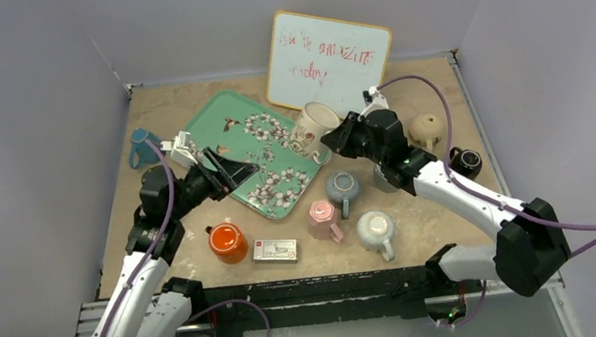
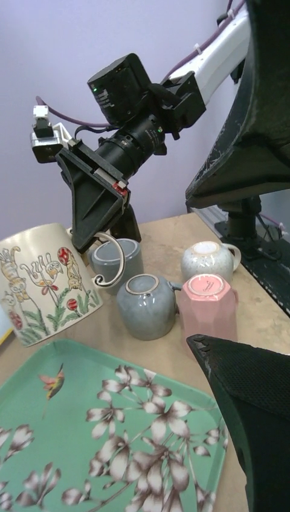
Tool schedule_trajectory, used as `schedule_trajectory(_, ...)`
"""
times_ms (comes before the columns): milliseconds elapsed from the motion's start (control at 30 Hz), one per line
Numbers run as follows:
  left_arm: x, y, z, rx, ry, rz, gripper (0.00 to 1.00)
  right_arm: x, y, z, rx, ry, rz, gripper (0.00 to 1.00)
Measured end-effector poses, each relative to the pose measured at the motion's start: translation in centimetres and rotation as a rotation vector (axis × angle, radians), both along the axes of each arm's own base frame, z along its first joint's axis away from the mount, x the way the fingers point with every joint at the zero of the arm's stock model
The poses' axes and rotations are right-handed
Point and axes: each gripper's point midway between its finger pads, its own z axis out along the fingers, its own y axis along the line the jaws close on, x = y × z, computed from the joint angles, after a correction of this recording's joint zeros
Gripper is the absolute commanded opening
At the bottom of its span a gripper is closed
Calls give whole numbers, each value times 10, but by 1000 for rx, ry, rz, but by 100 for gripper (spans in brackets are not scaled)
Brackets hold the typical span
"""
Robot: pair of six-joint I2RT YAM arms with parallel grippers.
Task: Turn the mug right side up
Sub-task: Turn over the cup at the center of the board.
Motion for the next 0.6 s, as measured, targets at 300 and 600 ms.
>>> schedule_trajectory(300,16,-16,-9,-193,16,-34,83,-6,47,31,156,-11,71,0)
schedule_trajectory(600,23,-16,-2,-271,-32,-12,90,-5,95,61,311,-1,108,0)
